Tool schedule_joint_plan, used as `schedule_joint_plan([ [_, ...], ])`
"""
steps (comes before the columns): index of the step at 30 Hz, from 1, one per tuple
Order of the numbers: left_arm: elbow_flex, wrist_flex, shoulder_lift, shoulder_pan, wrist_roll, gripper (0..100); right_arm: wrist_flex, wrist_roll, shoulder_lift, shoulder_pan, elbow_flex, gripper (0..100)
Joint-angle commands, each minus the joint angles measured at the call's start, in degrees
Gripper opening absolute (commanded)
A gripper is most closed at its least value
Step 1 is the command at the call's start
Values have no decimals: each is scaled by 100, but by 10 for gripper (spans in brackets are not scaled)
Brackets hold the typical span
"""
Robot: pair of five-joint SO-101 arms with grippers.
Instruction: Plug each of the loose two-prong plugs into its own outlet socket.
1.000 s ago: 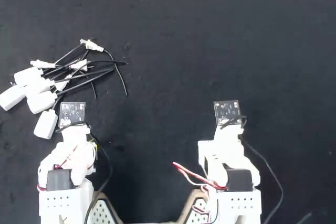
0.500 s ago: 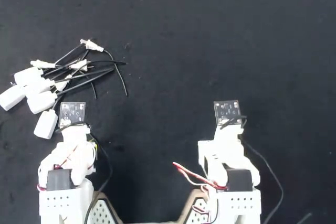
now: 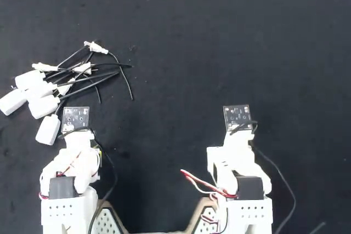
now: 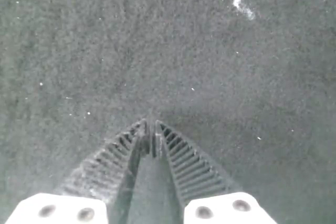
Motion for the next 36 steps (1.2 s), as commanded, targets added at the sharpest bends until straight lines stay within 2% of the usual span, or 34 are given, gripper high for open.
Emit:
schedule_joint_plan([
  [1, 136, 26, -35, -66, -35, 62, 44, 26, -532, -88, 4, 13],
  [19, 136, -26, -44, -84, -35, 62, 44, 26, -532, -88, 4, 13],
  [22, 127, -404, -44, -84, -44, 65, 44, 26, -532, -88, 4, 13],
  [30, -664, -607, -44, -57, -44, 66, 44, 26, -532, -88, 4, 13],
  [32, -743, -800, -44, -101, -44, 66, 44, 26, -532, -88, 4, 13],
  [36, -857, -1152, -44, -637, -44, 66, 44, 26, -532, -88, 4, 13],
])
